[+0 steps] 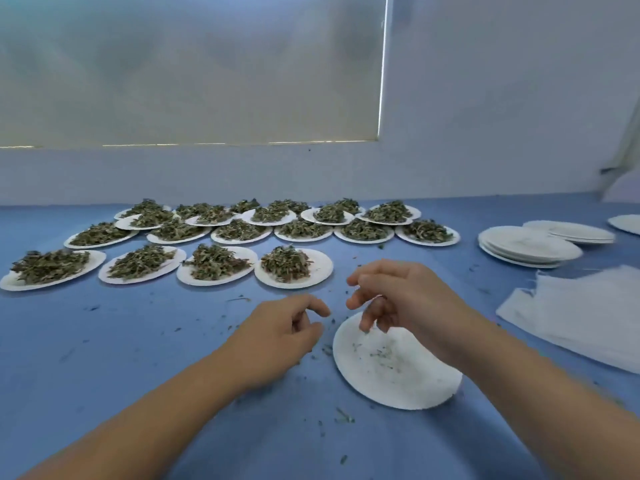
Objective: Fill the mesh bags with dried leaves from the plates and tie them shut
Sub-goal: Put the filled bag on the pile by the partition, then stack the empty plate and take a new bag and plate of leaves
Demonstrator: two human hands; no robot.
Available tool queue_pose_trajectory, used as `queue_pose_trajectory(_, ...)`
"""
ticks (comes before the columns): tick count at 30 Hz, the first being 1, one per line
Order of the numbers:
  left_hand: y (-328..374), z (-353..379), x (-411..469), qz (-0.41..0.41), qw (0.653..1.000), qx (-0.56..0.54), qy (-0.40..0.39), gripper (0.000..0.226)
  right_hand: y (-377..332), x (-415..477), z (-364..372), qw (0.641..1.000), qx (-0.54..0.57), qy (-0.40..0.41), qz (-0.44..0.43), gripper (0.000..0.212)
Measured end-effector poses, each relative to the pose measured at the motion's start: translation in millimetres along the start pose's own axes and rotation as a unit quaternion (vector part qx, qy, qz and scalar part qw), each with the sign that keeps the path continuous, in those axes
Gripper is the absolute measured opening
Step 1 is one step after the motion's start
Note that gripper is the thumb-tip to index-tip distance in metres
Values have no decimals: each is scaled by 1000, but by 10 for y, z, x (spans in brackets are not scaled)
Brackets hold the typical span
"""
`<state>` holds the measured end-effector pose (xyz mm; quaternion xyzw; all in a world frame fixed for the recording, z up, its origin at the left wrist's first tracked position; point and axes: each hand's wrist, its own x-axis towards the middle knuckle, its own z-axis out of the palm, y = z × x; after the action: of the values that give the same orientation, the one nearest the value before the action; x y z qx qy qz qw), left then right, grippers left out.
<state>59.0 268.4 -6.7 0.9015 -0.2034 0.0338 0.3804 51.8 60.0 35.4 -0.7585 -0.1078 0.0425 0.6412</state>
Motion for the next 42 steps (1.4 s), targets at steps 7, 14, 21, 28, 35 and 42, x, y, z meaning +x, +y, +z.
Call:
queue_pose_trajectory(7, 122, 282, 188, -75, 992, 73, -75, 17, 327, -218, -730, 894, -421, 92, 120, 20)
queue_pose_trajectory(14, 260, 287, 274, -103, 986, 53, -117, 27, 565, -250, -794, 901, -398, 104, 138, 29)
queue_pose_trajectory(21, 432, 421, 672, -82, 993, -68, -46, 29, 450, -179, -1232, 961, -152, 158, 168, 17)
queue_pose_trajectory(28, 434, 755, 1048, -92, 977, -187, 52, 28, 360, 7, -1879, 954, 26, 255, 159, 9)
queue_pose_trajectory(35, 247, 877, 981, -66, 989, -126, 31, 19, 422, 413, -2568, 887, 189, 407, 109, 14)
queue_pose_trajectory(42, 237, 973, 1032, -40, 998, -38, 9, 18, 602, 650, -2907, 842, 244, 472, 89, 6)
